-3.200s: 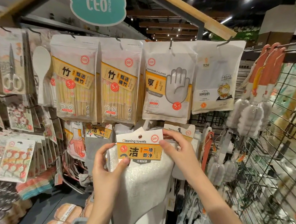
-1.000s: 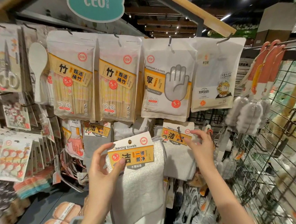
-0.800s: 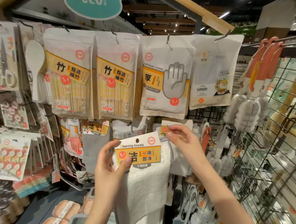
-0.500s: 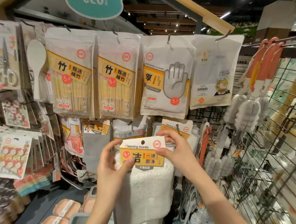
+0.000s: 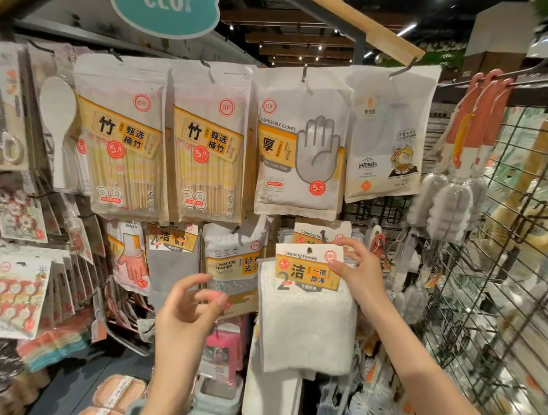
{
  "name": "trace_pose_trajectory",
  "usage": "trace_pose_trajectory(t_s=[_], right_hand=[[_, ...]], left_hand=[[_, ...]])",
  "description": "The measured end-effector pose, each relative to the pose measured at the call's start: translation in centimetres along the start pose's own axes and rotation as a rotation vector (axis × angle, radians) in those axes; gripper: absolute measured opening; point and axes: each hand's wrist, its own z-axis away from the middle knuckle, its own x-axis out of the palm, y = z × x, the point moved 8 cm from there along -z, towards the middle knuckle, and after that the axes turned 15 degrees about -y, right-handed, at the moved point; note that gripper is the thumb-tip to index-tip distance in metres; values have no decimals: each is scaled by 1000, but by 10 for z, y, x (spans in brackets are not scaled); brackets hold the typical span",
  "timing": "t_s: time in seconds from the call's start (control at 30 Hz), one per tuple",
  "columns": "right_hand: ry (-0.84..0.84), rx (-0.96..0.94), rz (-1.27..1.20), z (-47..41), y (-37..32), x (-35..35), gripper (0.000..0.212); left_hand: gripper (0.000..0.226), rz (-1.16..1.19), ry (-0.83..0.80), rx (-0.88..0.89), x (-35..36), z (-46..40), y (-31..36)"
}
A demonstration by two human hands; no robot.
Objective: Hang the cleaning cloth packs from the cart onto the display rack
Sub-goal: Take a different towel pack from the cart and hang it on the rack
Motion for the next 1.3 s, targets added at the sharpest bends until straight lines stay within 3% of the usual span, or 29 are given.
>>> trace_pose_trajectory(t_s=[0.5, 0.8, 0.93, 1.2, 1.3], right_hand=[[203, -32, 41, -8, 19, -26, 36], [350, 55, 77, -27, 36, -30, 35], [428, 113, 130, -38, 44, -35, 36], [466, 87, 382, -37, 37, -31, 16], [450, 119, 403, -36, 41, -31, 21]], left_hand=[[25, -90, -22, -36, -5, -1, -1], [18, -111, -55, -86, -11, -4, -3], [21, -142, -72, -82, -15, -6, 0], [16, -175, -86, -96, -27, -5, -1], [13, -174, -113, -95, -30, -3, 1]])
